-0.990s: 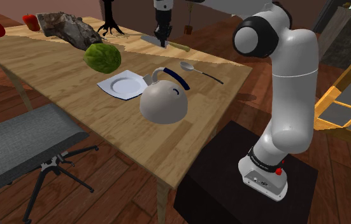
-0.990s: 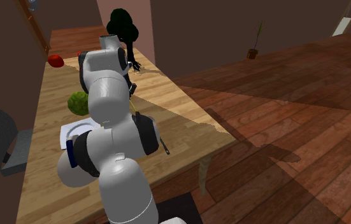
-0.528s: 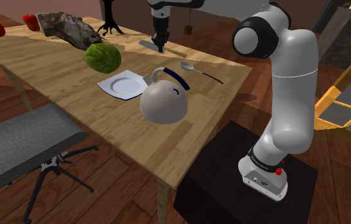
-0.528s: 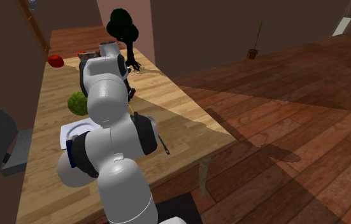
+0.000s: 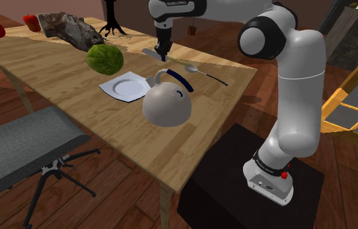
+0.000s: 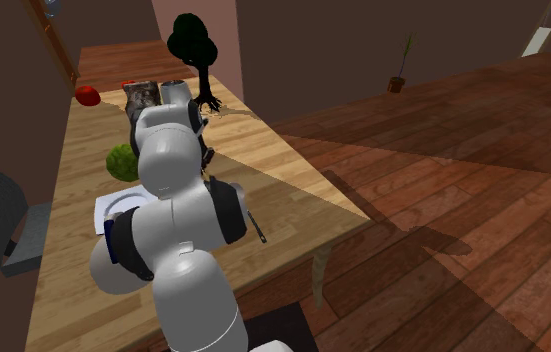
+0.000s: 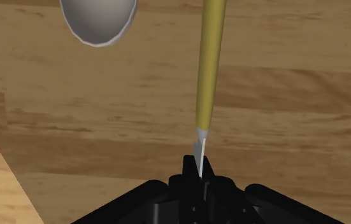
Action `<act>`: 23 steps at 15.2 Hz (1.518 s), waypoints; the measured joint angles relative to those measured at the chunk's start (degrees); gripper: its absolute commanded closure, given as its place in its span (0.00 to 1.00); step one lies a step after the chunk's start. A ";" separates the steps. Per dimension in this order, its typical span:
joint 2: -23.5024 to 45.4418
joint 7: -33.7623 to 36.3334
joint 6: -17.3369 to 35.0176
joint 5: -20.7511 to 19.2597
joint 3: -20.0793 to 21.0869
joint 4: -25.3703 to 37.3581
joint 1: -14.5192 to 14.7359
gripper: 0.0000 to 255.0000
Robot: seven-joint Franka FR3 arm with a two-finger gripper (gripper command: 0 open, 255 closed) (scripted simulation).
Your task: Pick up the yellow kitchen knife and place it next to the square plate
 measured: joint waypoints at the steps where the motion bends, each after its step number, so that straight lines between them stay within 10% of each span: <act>1: -0.24 0.12 0.94 -0.07 0.02 -1.19 0.16 1.00; 12: -0.12 0.11 4.77 -0.01 0.08 -4.88 0.29 1.00; 13: -0.12 0.11 4.77 -0.01 0.08 -4.88 0.29 0.00; 23: 0.28 0.15 -1.06 0.04 0.04 1.44 0.01 0.00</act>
